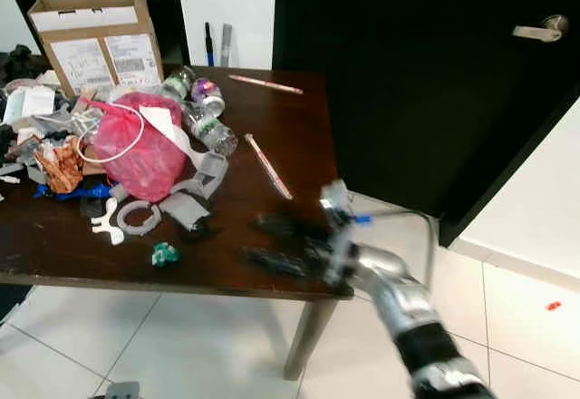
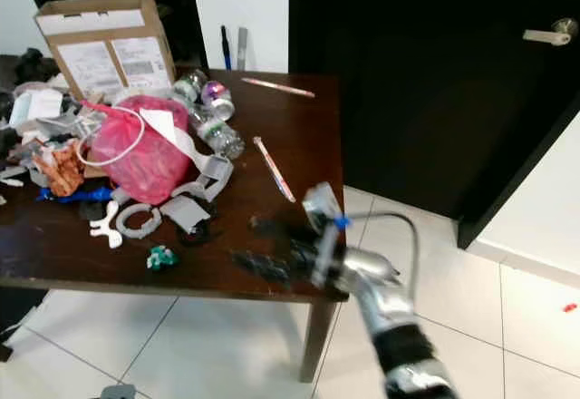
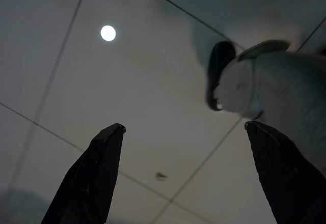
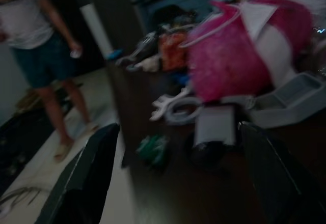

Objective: Picking trash to rubbish bin

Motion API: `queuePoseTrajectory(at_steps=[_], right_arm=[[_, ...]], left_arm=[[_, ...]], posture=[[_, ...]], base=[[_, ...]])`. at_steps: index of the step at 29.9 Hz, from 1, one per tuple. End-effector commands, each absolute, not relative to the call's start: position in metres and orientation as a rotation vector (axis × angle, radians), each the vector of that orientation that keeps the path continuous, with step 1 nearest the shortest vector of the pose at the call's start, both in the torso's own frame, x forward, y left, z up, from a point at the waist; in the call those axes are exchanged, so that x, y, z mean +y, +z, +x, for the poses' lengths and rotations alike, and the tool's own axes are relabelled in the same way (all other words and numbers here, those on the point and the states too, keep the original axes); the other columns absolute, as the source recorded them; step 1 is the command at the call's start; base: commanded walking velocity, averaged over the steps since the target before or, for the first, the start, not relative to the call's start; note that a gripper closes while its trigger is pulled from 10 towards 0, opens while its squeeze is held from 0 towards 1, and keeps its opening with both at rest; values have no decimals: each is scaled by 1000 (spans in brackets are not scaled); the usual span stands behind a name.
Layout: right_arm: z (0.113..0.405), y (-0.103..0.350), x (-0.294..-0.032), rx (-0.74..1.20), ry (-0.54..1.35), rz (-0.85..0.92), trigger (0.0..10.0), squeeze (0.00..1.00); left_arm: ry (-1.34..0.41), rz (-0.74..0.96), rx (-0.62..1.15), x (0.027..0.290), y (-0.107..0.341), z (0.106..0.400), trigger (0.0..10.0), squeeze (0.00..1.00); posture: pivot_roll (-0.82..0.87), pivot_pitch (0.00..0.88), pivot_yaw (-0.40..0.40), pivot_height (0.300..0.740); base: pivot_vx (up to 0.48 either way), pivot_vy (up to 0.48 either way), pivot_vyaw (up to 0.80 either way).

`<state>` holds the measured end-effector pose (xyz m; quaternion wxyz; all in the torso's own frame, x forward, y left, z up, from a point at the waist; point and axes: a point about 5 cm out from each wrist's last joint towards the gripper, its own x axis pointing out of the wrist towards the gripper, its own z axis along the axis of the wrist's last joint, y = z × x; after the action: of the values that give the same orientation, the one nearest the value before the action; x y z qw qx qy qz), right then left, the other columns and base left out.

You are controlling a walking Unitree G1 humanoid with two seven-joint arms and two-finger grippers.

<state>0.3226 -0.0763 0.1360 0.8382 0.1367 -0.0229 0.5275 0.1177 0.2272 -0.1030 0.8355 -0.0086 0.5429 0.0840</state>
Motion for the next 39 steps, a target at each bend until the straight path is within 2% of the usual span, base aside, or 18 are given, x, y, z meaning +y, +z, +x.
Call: queuePoseTrajectory(at_steps=[1,8,19,26,31,39], right_arm=[[326,129,-82,-26,1045,303,10000,0],[330,132,-87,-24,983,272,10000,0],[327,131,-76,-33,987,204,10000,0],[335,127,-76,-19,854,165,10000,0],[348,126,-90,-5,661,75,10000,0],[357,132,-104,-42,494,87,10000,0]], left_arm=[[171,-14,1185,224,-107,106,10000,0],[162,-9,1194,223,-108,104,10000,0],[145,4,1202,222,-108,102,10000,0],[124,5,1203,217,-109,102,10000,0],[110,4,1203,213,-110,103,10000,0],[107,3,1204,213,-110,102,10000,0]], posture=[[60,95,-34,740],[58,93,-35,740],[52,92,-43,740],[51,87,-49,740],[53,94,-50,740],[53,102,-48,740]], base=[[0,0,650],[0,0,646],[0,0,648],[0,0,650],[0,0,647],[0,0,559]])
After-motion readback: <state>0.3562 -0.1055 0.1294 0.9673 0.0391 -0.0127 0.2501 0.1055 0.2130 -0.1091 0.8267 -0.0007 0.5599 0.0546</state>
